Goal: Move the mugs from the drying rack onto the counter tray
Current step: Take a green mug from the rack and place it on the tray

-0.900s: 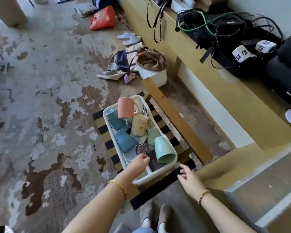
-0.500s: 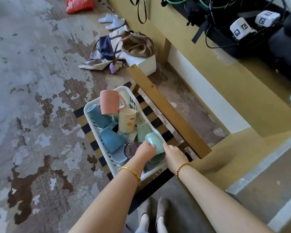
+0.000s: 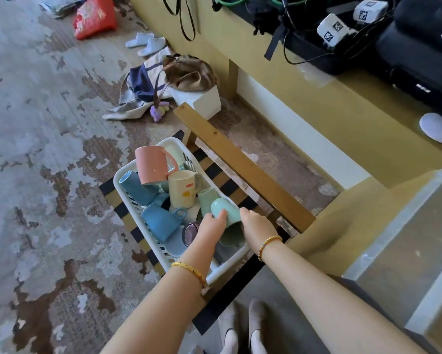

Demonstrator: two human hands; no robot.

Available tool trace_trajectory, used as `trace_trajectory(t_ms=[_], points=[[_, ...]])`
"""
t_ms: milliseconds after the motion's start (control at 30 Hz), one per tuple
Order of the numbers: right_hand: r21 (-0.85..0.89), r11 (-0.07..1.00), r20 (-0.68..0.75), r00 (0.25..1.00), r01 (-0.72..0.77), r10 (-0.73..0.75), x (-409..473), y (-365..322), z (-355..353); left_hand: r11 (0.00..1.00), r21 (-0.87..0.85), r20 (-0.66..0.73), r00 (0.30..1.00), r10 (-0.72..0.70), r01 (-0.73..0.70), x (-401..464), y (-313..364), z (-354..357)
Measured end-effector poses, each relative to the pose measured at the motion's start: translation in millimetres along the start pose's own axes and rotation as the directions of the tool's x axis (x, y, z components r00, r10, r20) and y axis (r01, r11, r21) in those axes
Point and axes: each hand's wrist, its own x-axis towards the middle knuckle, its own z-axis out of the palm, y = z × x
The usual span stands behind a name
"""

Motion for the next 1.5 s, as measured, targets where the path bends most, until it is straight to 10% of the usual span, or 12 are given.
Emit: trace_trajectory(t_ms=[300,467,667,800,1000,1200,1367,1500], points=[[0.282,0.958,-0.351,0.935,0.048,0.056,-42,4,-68,0.941,-0.32,0.214,0.959,0.186,-0.112,-54,65,-9],[0.696,0.711,-0.37,0.898,0.098,0.238,-86,42,-133,0.878,-0.391,0.274,0.875,0.398,-0.277,-107,114,25],[0.899,0.415,-0.37,0.745,0.137,0.555,-159,123,-182,0.775,-0.36,0.41,0.658,0.632,-0.519,-183,151,104],[0.971,0.104,-0.234,0.75,0.217,0.619,-208,160,-191,0.676,-0.287,0.494,0.5,0.711,-0.678,-234,154,169],[0.96,-0.016,-0.219,0.78,0.281,0.586,-256,230,-188,0.554,-0.297,0.6,0.299,0.742,-0.778,-266,148,252],[0.823,0.563,-0.458,0.668,0.069,0.587,-269,300,-145,0.442,-0.365,0.656,0.111,0.747,-0.819,-233,136,302],[0.693,0.716,-0.656,0.484,0.081,0.579,-268,326,-118,0.296,-0.331,0.617,0.032,0.786,-0.896,-220,123,326],[0.668,0.735,-0.727,0.319,0.118,0.609,-276,317,-101,0.158,-0.142,0.368,0.096,0.925,-0.977,-232,108,335]])
